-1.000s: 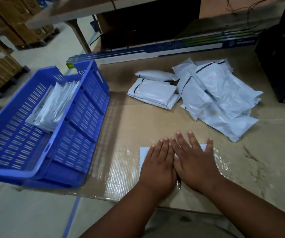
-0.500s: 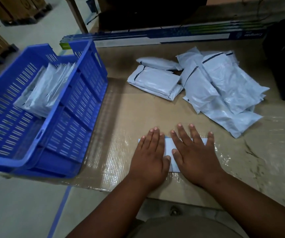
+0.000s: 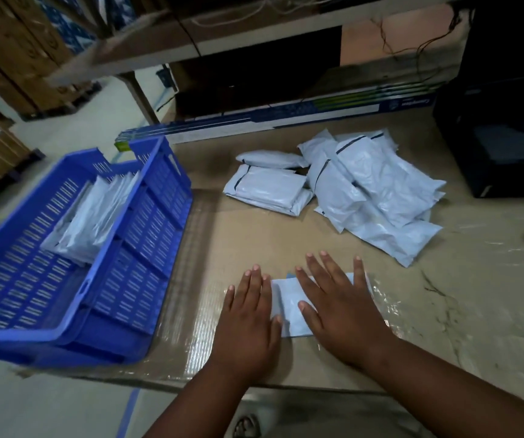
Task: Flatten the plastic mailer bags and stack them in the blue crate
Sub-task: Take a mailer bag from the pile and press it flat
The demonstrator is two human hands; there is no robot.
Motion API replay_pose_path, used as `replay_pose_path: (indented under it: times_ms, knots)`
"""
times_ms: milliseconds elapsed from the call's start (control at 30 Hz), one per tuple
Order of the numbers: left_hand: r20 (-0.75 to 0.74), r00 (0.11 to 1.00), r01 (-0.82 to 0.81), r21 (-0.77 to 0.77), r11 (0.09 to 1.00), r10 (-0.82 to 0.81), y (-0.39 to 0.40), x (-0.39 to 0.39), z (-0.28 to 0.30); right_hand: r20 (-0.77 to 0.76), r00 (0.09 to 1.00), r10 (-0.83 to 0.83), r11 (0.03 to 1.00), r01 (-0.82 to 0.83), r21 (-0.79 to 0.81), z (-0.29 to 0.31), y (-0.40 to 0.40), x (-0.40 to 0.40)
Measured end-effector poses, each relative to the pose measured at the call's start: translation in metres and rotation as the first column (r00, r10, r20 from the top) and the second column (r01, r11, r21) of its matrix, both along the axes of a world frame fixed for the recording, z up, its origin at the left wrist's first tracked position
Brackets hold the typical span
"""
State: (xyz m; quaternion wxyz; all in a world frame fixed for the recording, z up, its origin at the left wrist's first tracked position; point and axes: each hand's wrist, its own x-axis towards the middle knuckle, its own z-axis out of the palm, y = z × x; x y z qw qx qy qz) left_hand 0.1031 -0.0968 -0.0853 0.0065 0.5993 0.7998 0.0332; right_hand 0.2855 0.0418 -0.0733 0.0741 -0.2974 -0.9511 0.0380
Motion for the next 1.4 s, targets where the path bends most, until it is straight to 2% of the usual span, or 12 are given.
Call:
replay_pose_path:
  times_ms: [100, 267, 500, 633, 767, 1067, 1200, 1267, 1400]
  knots:
    - [-0.01, 0.999, 0.04, -0.015, 0.999, -0.04, -0.015, 0.007, -0.003, -0.007, 0.993, 0.115, 0.993, -0.114, 0.018, -0.002, -0.023, -0.006]
    - [-0.01, 0.999, 0.053, -0.02, 0.998, -0.053, -0.019, 0.006, -0.014, 0.106, 0.99, 0.093, 0.993, -0.084, -0.085, -0.022, -0.03, -0.01]
    - [-0.067, 0.998, 0.008, -0.082, 0.997, -0.014, -0.008, 0.015, -0.001, 0.102, 0.985, 0.136, 0.983, -0.121, -0.14, -0.016, -0.023, -0.008]
    - [-0.042, 0.992, 0.122, 0.055, 0.991, -0.12, 0.017, 0.034, 0.01, 0.008, 0.999, 0.054, 0.986, -0.052, -0.155, 0.0, -0.019, 0.011]
    - [0.063, 0.955, 0.283, 0.109, 0.953, -0.291, 0.036, 0.061, -0.008, 0.071, 0.997, -0.019, 0.998, 0.024, -0.063, -0.007, 0.002, 0.05]
    - [0.041, 0.958, 0.279, 0.102, 0.955, -0.285, 0.037, 0.065, -0.02, 0.187, 0.982, -0.001, 0.996, 0.018, -0.089, -0.022, 0.015, 0.06]
    - [0.036, 0.978, 0.203, 0.096, 0.974, -0.207, 0.034, 0.054, -0.016, 0.131, 0.991, -0.03, 0.997, 0.039, -0.066, -0.003, 0.008, 0.053]
    - [0.035, 0.974, 0.219, 0.1, 0.971, -0.223, 0.033, 0.041, -0.016, 0.073, 0.997, 0.014, 0.999, -0.011, -0.04, 0.006, 0.0, 0.037]
    - [0.111, 0.953, 0.266, 0.133, 0.955, -0.281, 0.027, 0.029, -0.023, 0.038, 0.994, 0.102, 0.984, -0.096, -0.151, -0.006, -0.015, 0.007]
